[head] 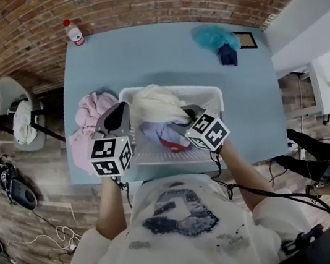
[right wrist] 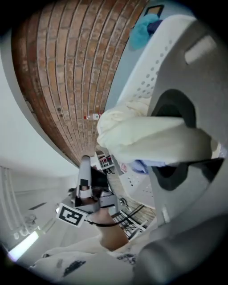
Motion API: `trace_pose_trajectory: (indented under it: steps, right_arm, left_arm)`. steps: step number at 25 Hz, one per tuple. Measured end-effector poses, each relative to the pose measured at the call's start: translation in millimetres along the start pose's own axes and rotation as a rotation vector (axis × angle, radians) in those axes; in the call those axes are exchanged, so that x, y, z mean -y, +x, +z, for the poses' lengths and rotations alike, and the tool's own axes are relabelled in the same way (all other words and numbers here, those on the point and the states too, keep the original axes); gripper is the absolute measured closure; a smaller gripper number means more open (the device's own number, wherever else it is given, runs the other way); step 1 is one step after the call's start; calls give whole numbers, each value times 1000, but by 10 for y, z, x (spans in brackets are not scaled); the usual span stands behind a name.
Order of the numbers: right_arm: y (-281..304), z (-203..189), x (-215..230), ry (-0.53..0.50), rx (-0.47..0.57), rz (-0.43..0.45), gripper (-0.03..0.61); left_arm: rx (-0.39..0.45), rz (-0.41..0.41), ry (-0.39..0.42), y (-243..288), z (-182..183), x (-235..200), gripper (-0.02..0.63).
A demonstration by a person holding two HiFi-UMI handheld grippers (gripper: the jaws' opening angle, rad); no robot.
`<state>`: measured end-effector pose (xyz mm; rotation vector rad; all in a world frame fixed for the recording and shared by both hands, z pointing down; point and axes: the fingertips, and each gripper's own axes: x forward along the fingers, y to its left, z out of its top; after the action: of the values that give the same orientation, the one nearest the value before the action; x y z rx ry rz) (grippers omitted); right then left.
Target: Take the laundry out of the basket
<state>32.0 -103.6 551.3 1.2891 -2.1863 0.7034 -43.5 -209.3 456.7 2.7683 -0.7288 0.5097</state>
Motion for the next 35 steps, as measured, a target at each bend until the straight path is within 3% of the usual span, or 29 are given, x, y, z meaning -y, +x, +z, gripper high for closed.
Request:
trace_pose_trajectory:
  steps: [4,10,15,25,35]
  right_arm:
    - [-312,240,94,118,124,-110,434]
    - [-763,506,179,198,272,-216,434]
    - [-1210,753,202,184,374,-285,433]
    - [-1736,1022,178,147,483,-415,436]
    - [-1868,1147,161,147,531,-417,436]
  left_arm:
    - [21,-3,16,-42,78,110,623]
    - [56,-3,37,-117,188,249,623]
    - [88,4,64,-175,332,359,623]
    - [159,17,112,-300,640,485,623]
    - [169,17,115,-316,707,497,623]
